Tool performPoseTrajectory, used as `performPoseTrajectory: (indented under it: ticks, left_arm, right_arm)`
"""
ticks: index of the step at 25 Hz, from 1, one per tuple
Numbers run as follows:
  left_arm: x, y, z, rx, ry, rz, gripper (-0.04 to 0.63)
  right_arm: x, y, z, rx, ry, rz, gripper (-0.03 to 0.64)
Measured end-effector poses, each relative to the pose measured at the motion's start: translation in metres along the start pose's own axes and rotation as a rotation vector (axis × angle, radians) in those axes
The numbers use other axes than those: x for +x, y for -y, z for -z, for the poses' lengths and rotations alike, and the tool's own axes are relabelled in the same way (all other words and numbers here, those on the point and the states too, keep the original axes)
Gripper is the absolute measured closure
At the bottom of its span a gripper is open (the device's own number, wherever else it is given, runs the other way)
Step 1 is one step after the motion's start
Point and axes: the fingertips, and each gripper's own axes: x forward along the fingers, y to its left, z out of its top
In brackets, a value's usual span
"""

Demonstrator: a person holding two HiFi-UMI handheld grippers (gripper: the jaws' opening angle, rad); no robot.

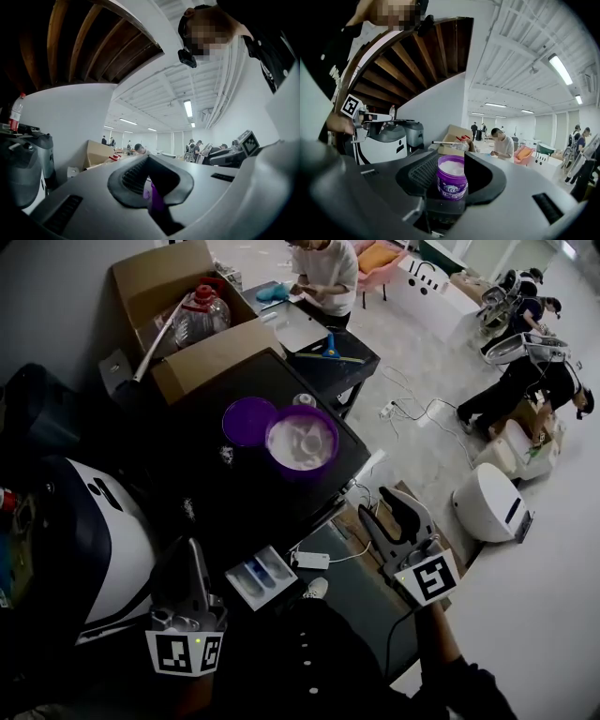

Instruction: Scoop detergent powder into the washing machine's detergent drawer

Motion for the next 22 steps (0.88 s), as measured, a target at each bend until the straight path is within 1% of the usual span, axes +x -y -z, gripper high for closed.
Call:
performPoseTrajectory:
  ticks: [4,7,9,11,14,18,20,22]
  left_arm:
    - [-0.009,-0.015,0.005,-0.017,-0.008,-0.022,0.591]
    - [-0.018,-0.027,0.013,-0.033,-0.021,-0.046,0.591]
    - [-0.023,-0.034,0.021,-0.046,-0.034,-0.065,0.591]
    - [-0.029,-0.039,0.030,-0.060,-0.048,-0.083,0.591]
    - [-0.036,-0.046,0.042,-0.079,-0.066,-0.109,0.591]
    - [-0.042,-0.056,0.057,-0.102,-0.094,-0.143,0.591]
    - [-0.043,-0.059,0.063,-0.112,-0.105,-0.157,0.591]
    - [-0.043,-0.061,0.069,-0.123,-0.117,-0.171,0.591]
  right_arm:
    - [0.024,-0.005,0.004,-0.138,-0.103,-0.105,0.443]
    - [0.052,-0.004,0.008,-0.284,-0.214,-0.214,0.443]
    - [0.074,-0.002,0.014,-0.386,-0.288,-0.311,0.443]
    - [0.095,0.000,0.023,-0.469,-0.364,-0.417,0.443]
    - [0.125,0.008,0.039,-0.595,-0.495,-0.553,0.443]
    - [0.155,0.008,0.060,-0.727,-0.647,-0.742,0.443]
    - [0.165,0.011,0.077,-0.812,-0.727,-0.825,0.445]
    - [0.175,0.017,0.094,-0.911,-0.813,-0.888,0.453]
